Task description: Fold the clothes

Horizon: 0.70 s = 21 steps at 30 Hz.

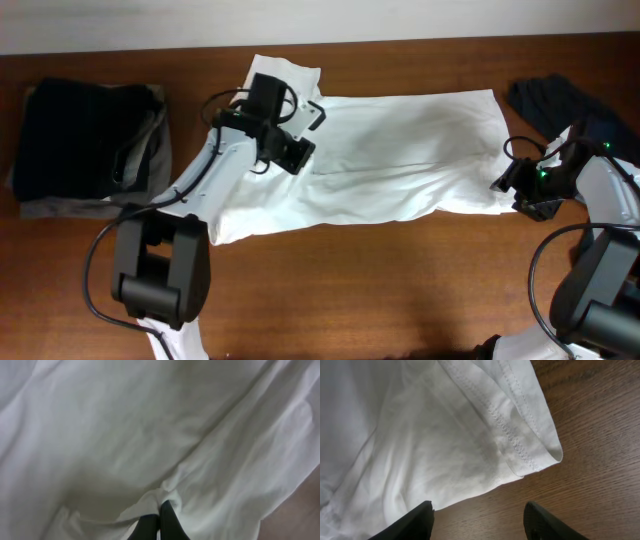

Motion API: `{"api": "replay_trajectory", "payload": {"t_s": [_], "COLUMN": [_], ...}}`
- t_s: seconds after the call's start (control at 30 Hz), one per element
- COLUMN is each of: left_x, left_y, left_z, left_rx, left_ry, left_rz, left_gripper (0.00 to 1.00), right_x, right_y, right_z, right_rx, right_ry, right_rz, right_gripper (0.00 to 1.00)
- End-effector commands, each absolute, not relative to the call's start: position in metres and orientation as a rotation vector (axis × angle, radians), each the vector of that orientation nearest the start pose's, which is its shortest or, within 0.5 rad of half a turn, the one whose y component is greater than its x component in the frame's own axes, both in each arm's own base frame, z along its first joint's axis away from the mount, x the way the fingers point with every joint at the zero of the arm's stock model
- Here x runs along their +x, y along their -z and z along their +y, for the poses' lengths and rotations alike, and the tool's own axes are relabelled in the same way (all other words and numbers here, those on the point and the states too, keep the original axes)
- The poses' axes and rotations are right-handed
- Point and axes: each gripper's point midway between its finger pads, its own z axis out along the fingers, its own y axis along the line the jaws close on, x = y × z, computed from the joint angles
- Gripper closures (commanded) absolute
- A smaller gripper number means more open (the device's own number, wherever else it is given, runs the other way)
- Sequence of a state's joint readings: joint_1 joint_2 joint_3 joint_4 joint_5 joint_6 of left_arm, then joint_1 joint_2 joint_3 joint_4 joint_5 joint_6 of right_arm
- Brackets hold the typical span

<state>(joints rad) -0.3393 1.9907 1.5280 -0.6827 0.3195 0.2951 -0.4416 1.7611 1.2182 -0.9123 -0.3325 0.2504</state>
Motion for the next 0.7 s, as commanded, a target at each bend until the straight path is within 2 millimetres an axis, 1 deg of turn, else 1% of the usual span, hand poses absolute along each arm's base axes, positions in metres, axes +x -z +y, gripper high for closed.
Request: {"api": "replay_trajectory", "payload": {"t_s": [0.0, 0.03, 0.07, 0.1, 0.17, 0.2, 0.23, 0.27, 0.3, 0.33, 0.37, 0.4, 0.43, 0.47, 0.5, 0.53, 0.6, 0.63, 0.67], "left_x": [0.439, 0.439, 0.438, 0.438, 0.441, 0.446, 0.451, 0.456, 0.458, 0.458, 0.457, 0.457, 0.459, 0.464, 0.469, 0.469, 0.470, 0.472, 0.479], "left_y": [-0.077, -0.071, -0.070, -0.070, -0.078, -0.087, -0.090, -0.083, -0.070, -0.053, -0.035, -0.018, -0.011, -0.011, -0.012, -0.013, -0.015, -0.019, -0.032], "left_z": [-0.204, -0.202, -0.199, -0.191, -0.174, -0.165, -0.154, -0.139, -0.128, -0.123, -0.117, -0.111, -0.108, -0.107, -0.108, -0.109, -0.109, -0.109, -0.110], "left_rx": [0.948, 0.947, 0.946, 0.925, 0.867, 0.843, 0.809, 0.770, 0.744, 0.733, 0.724, 0.710, 0.707, 0.723, 0.737, 0.737, 0.736, 0.734, 0.732], "left_ry": [0.352, 0.339, 0.324, 0.269, 0.174, 0.154, 0.134, 0.127, 0.124, 0.143, 0.149, 0.150, 0.149, 0.144, 0.137, 0.137, 0.137, 0.136, 0.132], "left_rz": [2.509, 2.524, 2.537, 2.562, 2.612, 2.621, 2.626, 2.649, 2.685, 2.726, 2.766, 2.798, 2.806, 2.783, 2.757, 2.754, 2.751, 2.747, 2.730], "left_gripper": [1.00, 0.86, 0.56, 0.26, 0.18, 0.17, 0.17, 0.25, 0.35, 0.43, 0.46, 0.47, 0.48, 0.48, 0.51, 0.60, 0.85, 0.86, 0.89], "right_x": [0.333, 0.333, 0.333, 0.333, 0.333, 0.333, 0.333, 0.333, 0.333, 0.333, 0.333, 0.333, 0.333, 0.333, 0.333, 0.333, 0.332, 0.332, 0.332], "right_y": [-0.064, -0.064, -0.064, -0.064, -0.064, -0.064, -0.064, -0.064, -0.064, -0.064, -0.064, -0.064, -0.064, -0.064, -0.064, -0.064, -0.064, -0.064, -0.064], "right_z": [-0.092, -0.092, -0.092, -0.092, -0.092, -0.092, -0.092, -0.092, -0.092, -0.092, -0.092, -0.092, -0.092, -0.092, -0.092, -0.092, -0.092, -0.092, -0.092], "right_rx": [0.952, 0.952, 0.952, 0.952, 0.951, 0.950, 0.950, 0.950, 0.950, 0.950, 0.950, 0.950, 0.951, 0.950, 0.951, 0.951, 0.953, 0.953, 0.953], "right_ry": [-0.489, -0.489, -0.489, -0.489, -0.489, -0.488, -0.488, -0.488, -0.488, -0.488, -0.488, -0.488, -0.488, -0.487, -0.487, -0.488, -0.489, -0.489, -0.489], "right_rz": [2.793, 2.794, 2.794, 2.794, 2.793, 2.791, 2.791, 2.791, 2.791, 2.791, 2.791, 2.791, 2.791, 2.792, 2.791, 2.792, 2.795, 2.795, 2.795], "right_gripper": [0.38, 0.38, 0.38, 0.38, 0.38, 0.38, 0.38, 0.38, 0.38, 0.38, 0.38, 0.38, 0.37, 0.37, 0.37, 0.37, 0.37, 0.37, 0.37]}}
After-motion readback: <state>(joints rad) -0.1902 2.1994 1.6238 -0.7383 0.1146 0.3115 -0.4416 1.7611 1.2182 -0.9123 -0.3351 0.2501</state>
